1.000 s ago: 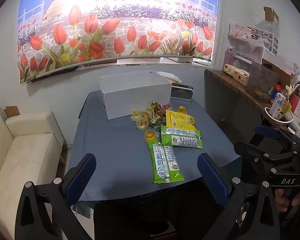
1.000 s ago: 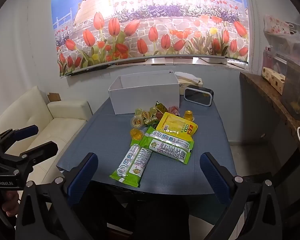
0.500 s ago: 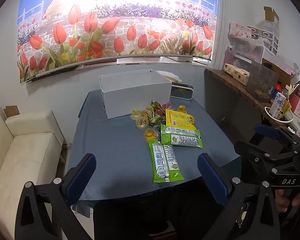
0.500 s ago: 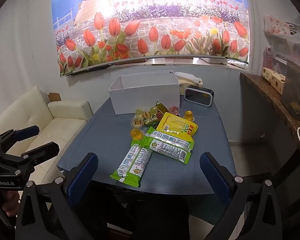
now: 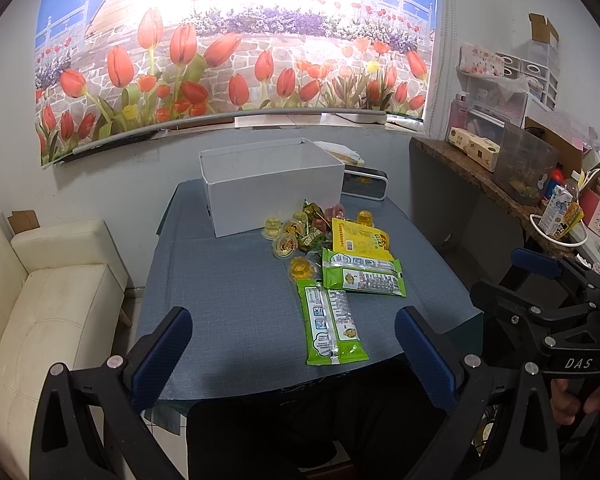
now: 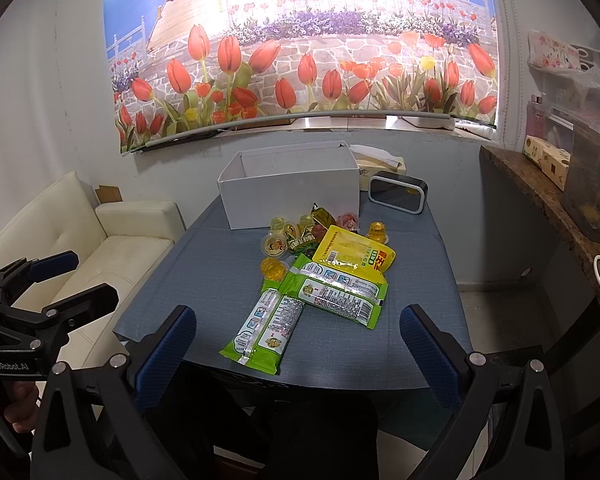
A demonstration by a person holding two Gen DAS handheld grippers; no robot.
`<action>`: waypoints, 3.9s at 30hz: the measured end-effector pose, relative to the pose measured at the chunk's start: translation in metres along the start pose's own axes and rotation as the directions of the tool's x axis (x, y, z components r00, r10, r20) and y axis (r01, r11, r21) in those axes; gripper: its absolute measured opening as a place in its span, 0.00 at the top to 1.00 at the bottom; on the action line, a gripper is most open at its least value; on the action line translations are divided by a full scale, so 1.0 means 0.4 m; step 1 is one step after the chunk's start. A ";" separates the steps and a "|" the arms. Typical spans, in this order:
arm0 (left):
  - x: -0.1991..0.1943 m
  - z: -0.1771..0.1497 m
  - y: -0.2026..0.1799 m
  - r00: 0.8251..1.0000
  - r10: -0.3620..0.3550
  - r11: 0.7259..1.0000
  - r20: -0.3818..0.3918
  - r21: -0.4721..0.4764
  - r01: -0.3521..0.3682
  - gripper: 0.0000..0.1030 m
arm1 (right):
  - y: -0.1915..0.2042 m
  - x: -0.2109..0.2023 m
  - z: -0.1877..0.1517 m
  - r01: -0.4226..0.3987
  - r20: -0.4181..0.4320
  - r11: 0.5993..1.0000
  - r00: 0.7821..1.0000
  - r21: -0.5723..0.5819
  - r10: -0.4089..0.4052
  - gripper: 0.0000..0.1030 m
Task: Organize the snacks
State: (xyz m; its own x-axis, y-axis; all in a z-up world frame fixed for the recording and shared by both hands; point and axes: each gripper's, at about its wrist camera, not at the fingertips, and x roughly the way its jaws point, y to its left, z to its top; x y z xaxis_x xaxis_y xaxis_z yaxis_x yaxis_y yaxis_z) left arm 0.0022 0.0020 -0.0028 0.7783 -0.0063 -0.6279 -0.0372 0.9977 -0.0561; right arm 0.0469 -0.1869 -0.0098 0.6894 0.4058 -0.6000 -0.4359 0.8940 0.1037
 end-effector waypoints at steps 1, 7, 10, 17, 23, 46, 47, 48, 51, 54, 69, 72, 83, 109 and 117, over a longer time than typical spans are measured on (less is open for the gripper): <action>0.000 0.001 0.001 1.000 -0.001 1.000 0.000 -0.003 0.001 0.00 | 0.000 0.000 0.000 0.000 0.000 1.000 1.000 0.000 0.000 0.00; -0.008 0.003 0.003 1.000 -0.004 1.000 0.003 -0.003 0.004 0.00 | 0.000 -0.002 0.000 0.000 0.001 1.000 1.000 0.000 0.000 0.00; -0.010 0.003 0.002 1.000 -0.003 1.000 0.004 -0.002 0.003 0.00 | 0.000 -0.001 0.000 0.000 0.002 1.000 1.000 -0.001 0.000 0.00; -0.011 0.004 0.000 1.000 -0.005 1.000 0.004 -0.001 0.005 0.00 | -0.001 -0.002 0.001 0.001 0.000 1.000 1.000 -0.001 -0.001 0.00; -0.011 0.005 0.000 1.000 -0.003 1.000 0.004 0.000 0.003 0.00 | -0.001 -0.002 0.000 0.002 -0.001 1.000 1.000 -0.001 -0.002 0.00; -0.014 0.010 -0.001 1.000 -0.004 1.000 0.007 0.002 0.004 0.00 | 0.000 -0.004 0.005 0.006 -0.004 1.000 1.000 -0.005 -0.006 0.00; -0.014 0.011 -0.001 1.000 -0.003 1.000 0.006 0.002 0.003 0.00 | 0.000 -0.004 0.004 0.005 -0.004 1.000 1.000 -0.005 -0.005 0.00; -0.014 0.010 -0.001 1.000 -0.003 1.000 0.007 0.003 0.003 0.00 | 0.000 -0.003 0.004 0.005 -0.004 1.000 1.000 -0.005 -0.005 0.00; -0.016 0.009 0.000 1.000 -0.003 1.000 0.007 0.002 0.003 0.00 | 0.000 -0.003 0.003 0.006 -0.005 1.000 1.000 -0.005 -0.006 0.00; -0.016 0.009 0.000 1.000 -0.003 1.000 0.007 0.003 0.003 0.00 | 0.000 -0.003 0.003 0.006 -0.005 1.000 1.000 -0.005 -0.006 0.00; 0.158 -0.010 -0.055 0.995 0.008 1.000 -0.102 0.013 -0.007 0.00 | -0.043 -0.005 -0.013 0.036 -0.009 0.999 0.999 0.028 -0.035 0.00; 0.258 -0.015 -0.086 0.987 -0.007 1.000 -0.162 0.028 0.012 0.00 | -0.065 0.004 -0.022 0.047 -0.019 0.998 0.999 0.041 -0.046 0.00; 0.550 -0.040 -0.127 0.947 0.026 0.999 -0.320 0.033 -0.016 0.00 | -0.158 0.049 -0.057 0.067 -0.066 0.991 0.996 0.114 -0.060 0.00; 0.608 -0.057 -0.089 0.934 -0.009 1.000 -0.358 -0.012 0.005 0.41 | -0.223 0.162 -0.082 0.038 -0.142 0.987 0.990 0.159 -0.015 0.00; 0.485 -0.027 -0.033 0.965 -0.020 1.000 -0.262 -0.007 0.019 0.41 | -0.190 0.257 -0.045 -0.021 -0.144 0.998 0.989 -0.053 0.013 0.00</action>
State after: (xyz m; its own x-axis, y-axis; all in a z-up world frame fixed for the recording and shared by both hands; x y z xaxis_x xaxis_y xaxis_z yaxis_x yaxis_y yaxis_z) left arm 0.1469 -0.0131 -0.1322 0.5875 -0.0438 -0.8081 -0.0269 0.9969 -0.0736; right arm 0.1407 -0.2166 -0.0937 0.5932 0.3860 -0.7065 -0.4801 0.8741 0.0744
